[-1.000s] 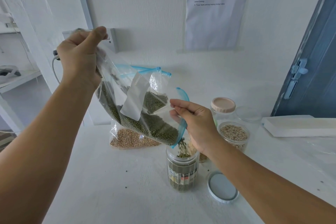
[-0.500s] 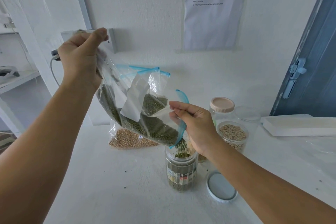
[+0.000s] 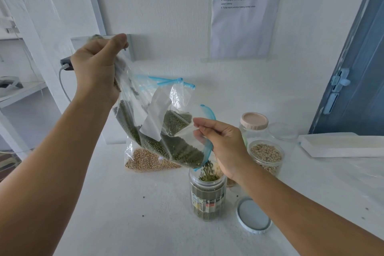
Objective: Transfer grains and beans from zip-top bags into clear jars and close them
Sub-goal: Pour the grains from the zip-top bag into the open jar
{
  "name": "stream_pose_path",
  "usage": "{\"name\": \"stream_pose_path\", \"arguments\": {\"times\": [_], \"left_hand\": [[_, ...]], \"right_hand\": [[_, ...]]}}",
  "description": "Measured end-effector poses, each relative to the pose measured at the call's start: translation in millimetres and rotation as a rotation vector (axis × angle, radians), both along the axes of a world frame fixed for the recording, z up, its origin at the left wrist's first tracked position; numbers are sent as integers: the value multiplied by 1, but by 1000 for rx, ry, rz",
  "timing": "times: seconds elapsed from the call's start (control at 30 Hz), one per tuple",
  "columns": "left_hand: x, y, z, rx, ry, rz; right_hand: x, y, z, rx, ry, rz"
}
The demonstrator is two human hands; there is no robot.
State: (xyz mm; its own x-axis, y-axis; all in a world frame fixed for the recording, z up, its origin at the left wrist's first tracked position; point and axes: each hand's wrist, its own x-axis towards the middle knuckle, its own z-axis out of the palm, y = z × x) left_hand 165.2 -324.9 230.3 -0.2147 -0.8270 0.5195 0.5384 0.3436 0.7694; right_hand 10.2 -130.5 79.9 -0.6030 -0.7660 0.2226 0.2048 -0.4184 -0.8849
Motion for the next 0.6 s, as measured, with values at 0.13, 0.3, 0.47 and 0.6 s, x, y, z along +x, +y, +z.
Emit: {"name": "stream_pose_path", "arguments": {"times": [0.13,0.3,0.47,0.6], "left_hand": [[1,-1,1,-21,-6,-12],[0,0,-1,-21,-26,-2],[-1,1,1,-27,-37,-7],[-1,1,5,-32,-28,-12]], "right_hand": [[0,0,0,-3,-1,-1],[1,-1,-1,0,-9,-2],[2,-1,0,-2,-21,3],[2,0,3,-6,-11,5]]}}
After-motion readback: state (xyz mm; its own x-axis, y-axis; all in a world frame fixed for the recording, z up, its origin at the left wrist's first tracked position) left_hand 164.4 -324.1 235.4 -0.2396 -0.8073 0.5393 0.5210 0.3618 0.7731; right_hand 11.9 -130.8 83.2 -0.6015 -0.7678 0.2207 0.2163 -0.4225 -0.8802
